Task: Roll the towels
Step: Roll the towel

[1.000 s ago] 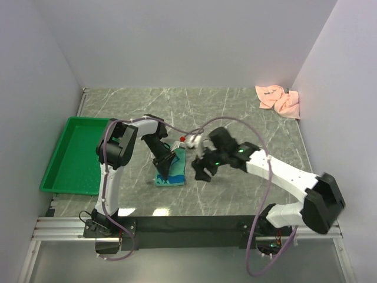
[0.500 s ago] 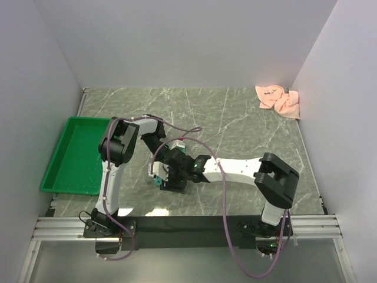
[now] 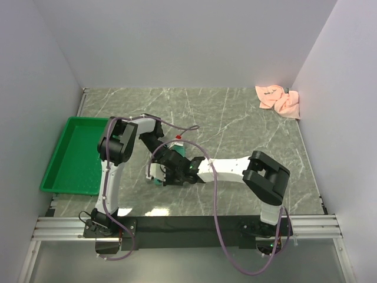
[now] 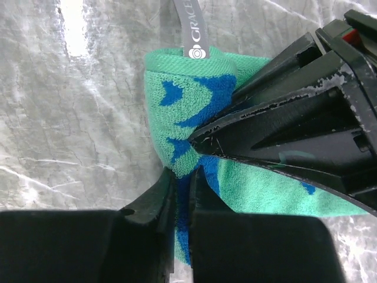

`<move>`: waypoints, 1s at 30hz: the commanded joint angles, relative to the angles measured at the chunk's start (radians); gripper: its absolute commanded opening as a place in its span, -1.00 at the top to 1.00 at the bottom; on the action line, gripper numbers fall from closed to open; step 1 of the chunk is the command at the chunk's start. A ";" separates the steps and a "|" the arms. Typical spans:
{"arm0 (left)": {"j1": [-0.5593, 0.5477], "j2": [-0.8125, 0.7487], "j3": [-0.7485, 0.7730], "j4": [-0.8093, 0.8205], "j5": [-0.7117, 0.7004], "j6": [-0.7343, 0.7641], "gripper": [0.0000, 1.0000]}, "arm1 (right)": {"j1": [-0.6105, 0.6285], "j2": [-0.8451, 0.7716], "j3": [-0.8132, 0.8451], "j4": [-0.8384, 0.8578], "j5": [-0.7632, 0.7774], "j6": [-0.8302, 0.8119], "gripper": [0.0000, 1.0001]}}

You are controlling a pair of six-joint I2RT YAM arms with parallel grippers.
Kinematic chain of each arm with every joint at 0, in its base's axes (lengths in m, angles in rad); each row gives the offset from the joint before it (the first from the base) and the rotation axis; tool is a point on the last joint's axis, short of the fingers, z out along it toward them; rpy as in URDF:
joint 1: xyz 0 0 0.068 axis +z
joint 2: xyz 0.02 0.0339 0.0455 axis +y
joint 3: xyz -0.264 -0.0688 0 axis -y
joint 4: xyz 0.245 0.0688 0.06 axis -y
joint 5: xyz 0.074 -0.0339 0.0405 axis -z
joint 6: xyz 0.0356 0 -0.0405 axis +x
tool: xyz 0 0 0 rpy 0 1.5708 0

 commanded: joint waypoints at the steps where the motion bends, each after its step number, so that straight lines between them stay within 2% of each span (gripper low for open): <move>1: 0.044 -0.060 -0.003 0.241 -0.102 0.045 0.60 | -0.017 0.023 0.019 -0.138 -0.156 0.016 1.00; 6: 0.162 -0.229 -0.018 0.327 -0.059 -0.041 0.21 | -0.080 0.065 0.091 -0.284 -0.337 0.062 1.00; 9: 0.247 -0.287 0.015 0.347 -0.073 -0.061 0.12 | -0.113 0.095 0.126 -0.345 -0.443 0.100 1.00; 13: 0.369 -0.358 0.051 0.351 -0.041 -0.071 0.10 | -0.202 0.153 0.181 -0.416 -0.573 0.155 1.00; 17: 0.469 -0.552 -0.102 0.411 -0.001 -0.049 0.05 | -0.268 0.263 0.322 -0.531 -0.694 0.180 1.00; 18: 0.470 -0.597 -0.145 0.439 -0.029 0.001 -0.22 | -0.278 0.294 0.355 -0.565 -0.729 0.181 1.00; 20: 0.461 -0.730 -0.274 0.476 -0.054 0.049 -0.34 | -0.302 0.381 0.437 -0.643 -0.772 0.186 1.00; 23: 0.411 -0.859 -0.397 0.499 -0.109 0.133 -0.37 | -0.325 0.467 0.511 -0.701 -0.858 0.200 1.00; 26: 0.306 -0.974 -0.513 0.517 -0.166 0.185 -0.37 | -0.344 0.525 0.563 -0.732 -0.906 0.207 1.00; 29: 0.161 -1.102 -0.646 0.610 -0.232 0.181 -0.37 | -0.353 0.585 0.619 -0.769 -0.926 0.204 1.00; 30: 0.078 -1.123 -0.676 0.640 -0.253 0.178 -0.39 | -0.354 0.598 0.629 -0.777 -0.931 0.203 1.00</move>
